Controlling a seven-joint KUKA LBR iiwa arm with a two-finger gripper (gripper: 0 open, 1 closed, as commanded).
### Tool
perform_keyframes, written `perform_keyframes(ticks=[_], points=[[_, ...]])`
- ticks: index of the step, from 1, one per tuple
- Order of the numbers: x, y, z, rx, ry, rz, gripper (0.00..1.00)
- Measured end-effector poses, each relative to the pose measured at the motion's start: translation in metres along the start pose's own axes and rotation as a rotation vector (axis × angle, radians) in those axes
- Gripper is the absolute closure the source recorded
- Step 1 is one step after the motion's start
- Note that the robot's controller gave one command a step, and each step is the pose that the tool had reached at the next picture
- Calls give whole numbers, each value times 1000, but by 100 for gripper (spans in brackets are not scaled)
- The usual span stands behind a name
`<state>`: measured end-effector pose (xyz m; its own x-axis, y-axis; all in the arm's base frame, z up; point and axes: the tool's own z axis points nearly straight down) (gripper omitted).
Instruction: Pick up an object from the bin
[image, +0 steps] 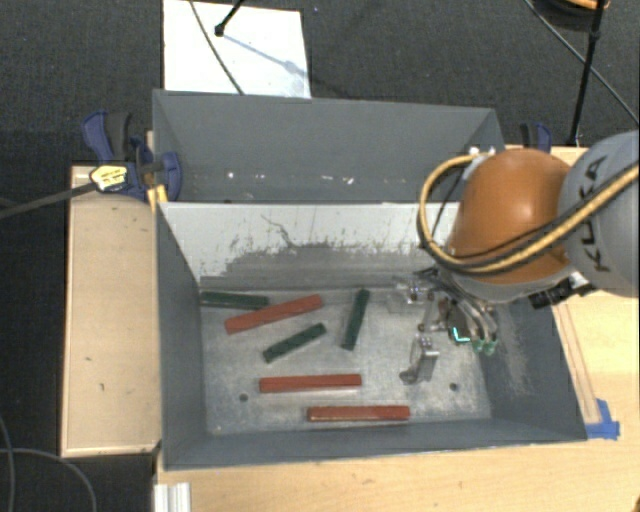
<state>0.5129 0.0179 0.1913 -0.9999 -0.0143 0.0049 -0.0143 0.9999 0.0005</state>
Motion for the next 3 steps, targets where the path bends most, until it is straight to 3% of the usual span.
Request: perform_keyframes(ticks=[1, 2, 3], points=[[29, 77, 123, 0, -10, -191, 0], [34, 78, 90, 0, -11, -203, 0], [33, 72, 88, 0, -11, -183, 0]])
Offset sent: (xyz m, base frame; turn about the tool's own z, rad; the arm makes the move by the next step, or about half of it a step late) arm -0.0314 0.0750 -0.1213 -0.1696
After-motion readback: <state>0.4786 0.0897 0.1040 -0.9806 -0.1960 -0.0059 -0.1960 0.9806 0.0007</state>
